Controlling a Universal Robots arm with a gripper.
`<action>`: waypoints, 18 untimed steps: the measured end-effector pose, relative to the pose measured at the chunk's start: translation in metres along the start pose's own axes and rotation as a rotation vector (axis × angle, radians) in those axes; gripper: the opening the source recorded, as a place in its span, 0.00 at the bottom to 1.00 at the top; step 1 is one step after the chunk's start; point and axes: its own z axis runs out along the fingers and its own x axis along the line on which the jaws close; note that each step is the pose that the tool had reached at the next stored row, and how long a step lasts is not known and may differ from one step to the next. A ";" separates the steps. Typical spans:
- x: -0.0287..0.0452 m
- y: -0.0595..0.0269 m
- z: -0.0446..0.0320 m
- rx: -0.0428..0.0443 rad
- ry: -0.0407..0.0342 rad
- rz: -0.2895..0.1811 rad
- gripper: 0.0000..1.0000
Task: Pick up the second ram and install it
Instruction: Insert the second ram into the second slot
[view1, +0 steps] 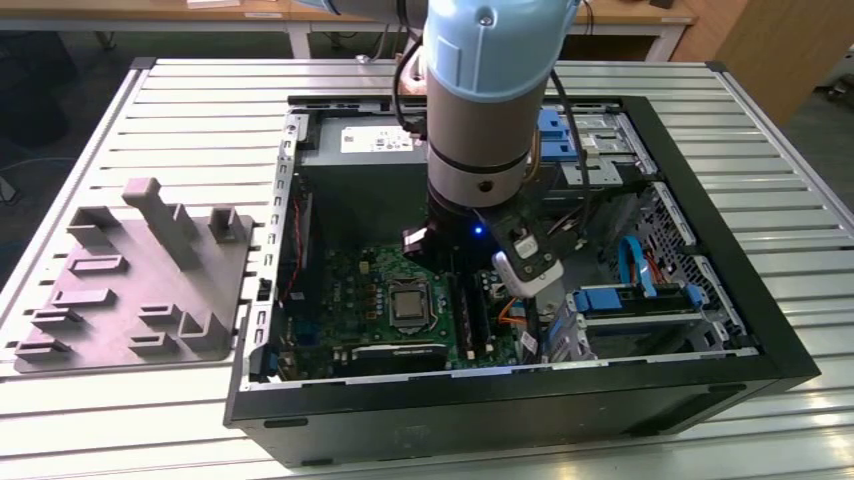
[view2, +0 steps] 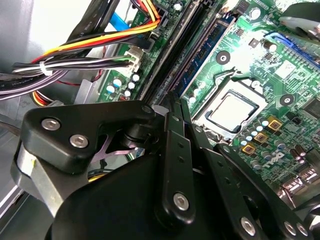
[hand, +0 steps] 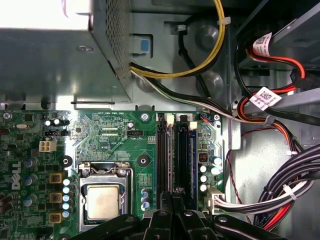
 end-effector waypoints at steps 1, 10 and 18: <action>0.0000 0.0000 0.0001 0.0002 0.0000 0.000 0.12; 0.0001 -0.0001 0.0019 0.0002 0.0000 0.000 0.12; 0.0001 -0.0002 0.0026 0.0003 0.0000 0.001 0.12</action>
